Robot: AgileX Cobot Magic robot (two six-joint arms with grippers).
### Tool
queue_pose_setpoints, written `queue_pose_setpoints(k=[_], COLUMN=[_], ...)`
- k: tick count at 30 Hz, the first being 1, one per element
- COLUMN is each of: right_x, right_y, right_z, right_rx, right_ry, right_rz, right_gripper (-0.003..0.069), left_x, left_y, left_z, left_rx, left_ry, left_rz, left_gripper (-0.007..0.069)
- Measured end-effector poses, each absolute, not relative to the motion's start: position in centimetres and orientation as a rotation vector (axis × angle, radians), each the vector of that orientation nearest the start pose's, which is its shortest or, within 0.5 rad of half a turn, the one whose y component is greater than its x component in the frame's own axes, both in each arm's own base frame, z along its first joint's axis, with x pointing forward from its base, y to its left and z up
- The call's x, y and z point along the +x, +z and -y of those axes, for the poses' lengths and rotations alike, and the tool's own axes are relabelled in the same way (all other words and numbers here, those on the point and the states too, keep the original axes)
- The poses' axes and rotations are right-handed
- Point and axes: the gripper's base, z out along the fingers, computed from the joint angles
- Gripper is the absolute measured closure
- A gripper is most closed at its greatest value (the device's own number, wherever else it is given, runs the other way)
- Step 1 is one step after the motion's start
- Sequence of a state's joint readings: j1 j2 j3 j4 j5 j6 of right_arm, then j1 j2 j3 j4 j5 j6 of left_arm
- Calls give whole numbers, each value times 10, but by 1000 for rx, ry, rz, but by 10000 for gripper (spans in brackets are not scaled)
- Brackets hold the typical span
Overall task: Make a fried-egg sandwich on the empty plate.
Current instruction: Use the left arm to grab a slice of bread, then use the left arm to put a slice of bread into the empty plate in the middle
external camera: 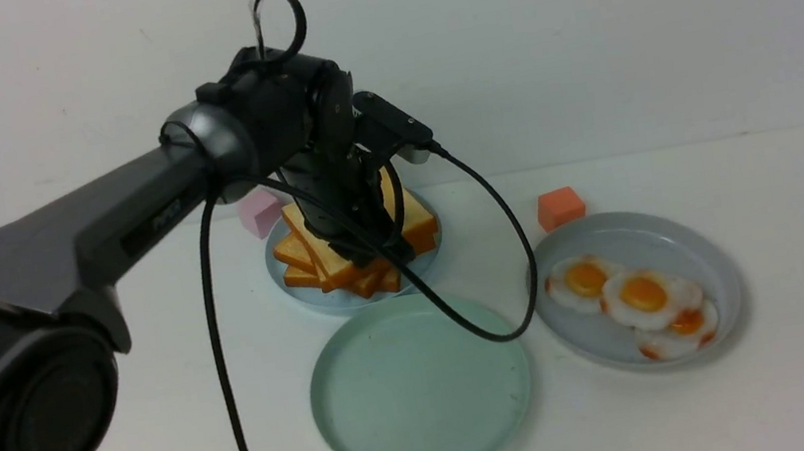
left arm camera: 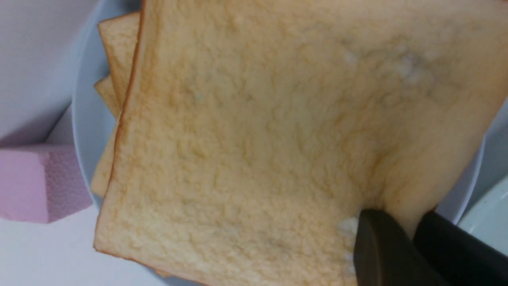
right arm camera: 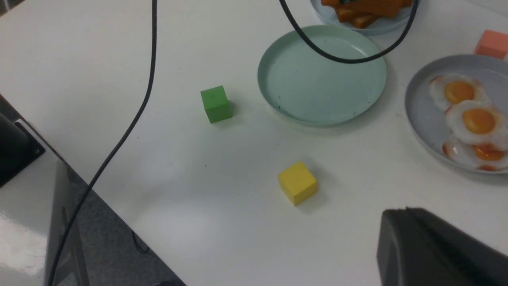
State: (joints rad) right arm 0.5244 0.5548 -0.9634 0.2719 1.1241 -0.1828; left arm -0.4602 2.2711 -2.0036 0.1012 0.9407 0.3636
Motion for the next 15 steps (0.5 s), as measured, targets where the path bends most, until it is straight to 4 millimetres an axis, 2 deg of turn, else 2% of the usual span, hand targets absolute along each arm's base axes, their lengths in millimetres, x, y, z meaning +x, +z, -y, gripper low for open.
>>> queue_pose_setpoints(k=[6,9,10,11,15], right_x=[43,43,43,43,43], right_y=[392,392,392,392,392], right_z=[-50,-50,-50,-50,-50], right_rx=[-774,-774,-774,-775,-776], right_ry=[528,528,528,528,518], right_rz=[-2073,-2073,-2073,-2074,-2075], right_gripper=[634,634,634,634,634], left_x=[448,439,438,432,410], left_y=[228,252,253,267,297], left_z=[218,222,222,225,232], left_rx=[1124,1101,1099,1080,1054], left_ry=[114,102,101,97,77], left_rz=[-2394,-2357,-2355,-2340,-2337], left_gripper=[566,568,568,573,583])
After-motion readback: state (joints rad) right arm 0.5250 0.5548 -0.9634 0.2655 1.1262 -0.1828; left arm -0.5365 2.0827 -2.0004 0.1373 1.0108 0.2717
